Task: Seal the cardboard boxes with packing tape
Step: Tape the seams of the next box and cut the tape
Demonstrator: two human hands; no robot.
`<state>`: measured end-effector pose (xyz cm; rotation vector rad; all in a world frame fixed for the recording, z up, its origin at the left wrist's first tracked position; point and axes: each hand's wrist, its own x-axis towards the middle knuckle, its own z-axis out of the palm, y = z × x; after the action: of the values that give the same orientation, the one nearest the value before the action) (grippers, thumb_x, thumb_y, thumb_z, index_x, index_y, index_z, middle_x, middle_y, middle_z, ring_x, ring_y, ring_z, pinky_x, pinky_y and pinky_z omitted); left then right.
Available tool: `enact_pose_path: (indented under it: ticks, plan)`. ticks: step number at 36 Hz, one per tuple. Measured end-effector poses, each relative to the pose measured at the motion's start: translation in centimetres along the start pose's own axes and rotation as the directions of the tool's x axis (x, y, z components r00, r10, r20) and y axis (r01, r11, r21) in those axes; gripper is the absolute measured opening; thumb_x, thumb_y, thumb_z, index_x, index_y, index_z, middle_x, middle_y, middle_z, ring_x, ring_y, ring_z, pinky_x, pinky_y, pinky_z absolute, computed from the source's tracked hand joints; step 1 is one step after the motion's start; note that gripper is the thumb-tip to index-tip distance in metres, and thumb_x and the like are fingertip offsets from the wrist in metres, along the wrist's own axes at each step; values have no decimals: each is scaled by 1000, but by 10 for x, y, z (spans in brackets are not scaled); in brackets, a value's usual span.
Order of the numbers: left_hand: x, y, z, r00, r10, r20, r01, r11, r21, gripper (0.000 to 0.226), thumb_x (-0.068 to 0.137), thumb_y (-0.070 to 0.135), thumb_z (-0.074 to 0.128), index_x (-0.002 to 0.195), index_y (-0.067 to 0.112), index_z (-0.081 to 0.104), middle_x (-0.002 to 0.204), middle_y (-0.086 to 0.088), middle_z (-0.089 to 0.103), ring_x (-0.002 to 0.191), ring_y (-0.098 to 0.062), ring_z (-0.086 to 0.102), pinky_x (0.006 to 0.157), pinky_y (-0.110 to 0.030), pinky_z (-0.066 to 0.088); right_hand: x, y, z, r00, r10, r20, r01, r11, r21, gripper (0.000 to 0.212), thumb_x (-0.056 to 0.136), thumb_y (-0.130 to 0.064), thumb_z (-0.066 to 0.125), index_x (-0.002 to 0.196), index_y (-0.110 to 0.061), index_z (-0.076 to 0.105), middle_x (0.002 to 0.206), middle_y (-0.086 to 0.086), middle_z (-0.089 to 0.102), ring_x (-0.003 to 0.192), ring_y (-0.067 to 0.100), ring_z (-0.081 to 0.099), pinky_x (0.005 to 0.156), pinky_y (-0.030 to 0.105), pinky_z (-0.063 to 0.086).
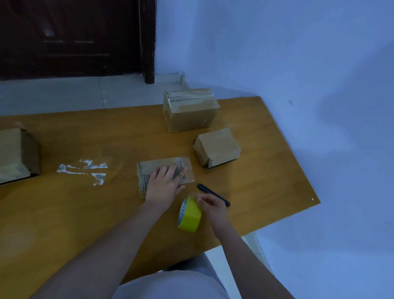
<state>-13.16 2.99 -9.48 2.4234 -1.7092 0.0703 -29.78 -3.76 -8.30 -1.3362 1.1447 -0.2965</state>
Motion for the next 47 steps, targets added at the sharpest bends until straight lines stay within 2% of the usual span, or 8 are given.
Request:
enact_pose_path:
  ticks: [6,11,15,18,23,31,39,47]
  plan:
    - [-12,-10,-5,1000,29,11,-29,999,-37,55,66,43,82,114,21,68,106,-6,62,95,-28,59,79,-40,51,12,-8,-7,997,18,-78,-14,999,52,12,88,-9,64,83,-18,69,90,-1,68,90,13,61,80,24,46]
    - [-8,-11,-26,998,-67,23,70,980,-184,63,87,57,37,130,16,59,106,-2,66,101,-24,62,82,-40,49,18,-10,-8,998,18,-57,-17,1000,14,12,88,-10,64,82,-20,68,91,-2,67,90,12,60,74,20,45]
    - [20,0,-34,937,-225,266,274,948,-163,71,94,57,39,146,10,32,132,-5,50,128,-25,37,104,-39,33,18,-12,-5,999,-12,-30,12,1000,-7,14,90,-11,62,81,-21,67,88,-2,66,85,10,61,71,19,46]
    - [37,7,-34,898,-269,349,291,957,-12,56,92,50,47,130,10,46,128,-9,46,121,-29,38,101,-43,32,17,-12,-6,1000,-15,-13,15,1000,14,16,90,-9,60,79,-19,67,84,-1,65,83,10,60,73,21,46]
    - [50,9,-25,873,-331,358,335,941,53,49,87,48,54,122,14,48,123,-6,46,119,-27,38,96,-41,31,14,-9,-10,1000,-6,15,5,998,56,13,90,-8,60,84,-17,67,88,-2,65,84,7,59,74,17,45]
    - [48,4,-8,915,-290,280,321,944,-73,27,96,32,45,114,13,54,117,-7,46,115,-26,37,92,-38,30,22,-7,-12,998,1,56,-7,994,106,7,90,-4,59,90,-7,66,86,-4,64,80,1,59,66,6,46]
    - [49,0,-6,930,-222,294,263,959,-107,36,96,48,46,98,19,66,108,2,52,113,-20,41,92,-37,27,31,-8,-8,998,14,57,-18,997,79,9,89,-6,61,86,-12,66,89,-6,65,86,7,59,77,20,45]
    - [51,1,-7,930,-166,329,195,979,-57,43,96,54,38,103,26,70,108,6,53,114,-19,39,95,-41,27,33,-7,-9,997,-4,71,1,999,41,8,89,-4,60,88,-11,65,87,-6,64,84,6,58,74,15,45]
